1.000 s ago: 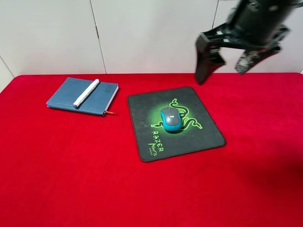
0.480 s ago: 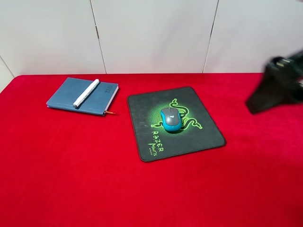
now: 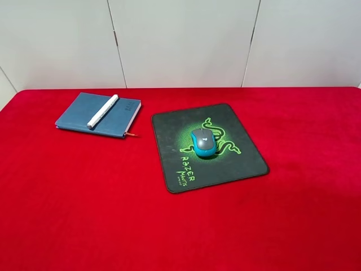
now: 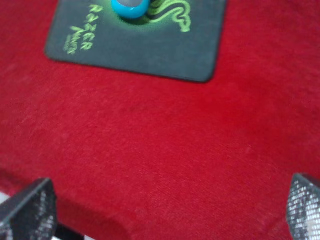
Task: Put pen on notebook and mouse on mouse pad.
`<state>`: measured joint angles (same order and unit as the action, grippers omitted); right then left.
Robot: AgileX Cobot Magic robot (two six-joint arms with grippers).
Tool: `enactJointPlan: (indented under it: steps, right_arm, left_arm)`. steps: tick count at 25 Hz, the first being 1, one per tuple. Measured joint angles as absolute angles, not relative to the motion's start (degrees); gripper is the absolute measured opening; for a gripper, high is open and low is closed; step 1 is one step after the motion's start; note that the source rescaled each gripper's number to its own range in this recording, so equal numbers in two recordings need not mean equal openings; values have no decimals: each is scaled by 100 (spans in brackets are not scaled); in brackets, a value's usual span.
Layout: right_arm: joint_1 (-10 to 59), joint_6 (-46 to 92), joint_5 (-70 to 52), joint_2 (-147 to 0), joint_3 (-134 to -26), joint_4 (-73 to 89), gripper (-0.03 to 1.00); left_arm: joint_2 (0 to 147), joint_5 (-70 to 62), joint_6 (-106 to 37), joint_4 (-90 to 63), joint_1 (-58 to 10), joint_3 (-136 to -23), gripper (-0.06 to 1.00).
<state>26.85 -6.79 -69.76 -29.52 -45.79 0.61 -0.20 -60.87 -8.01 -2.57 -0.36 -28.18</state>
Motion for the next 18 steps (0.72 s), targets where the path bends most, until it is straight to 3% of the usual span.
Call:
enactJointPlan:
  steps: [10,18]
  right_arm:
    - [735,-679,-6427,-930,-3304,0,100]
    - [35,-661,-5926,15,-2808,0,100]
  left_arm:
    - [-20,-6087,-801,-251,-36,-2818,100]
    - [-20,-6087,-801,-251,-36,-2818,100]
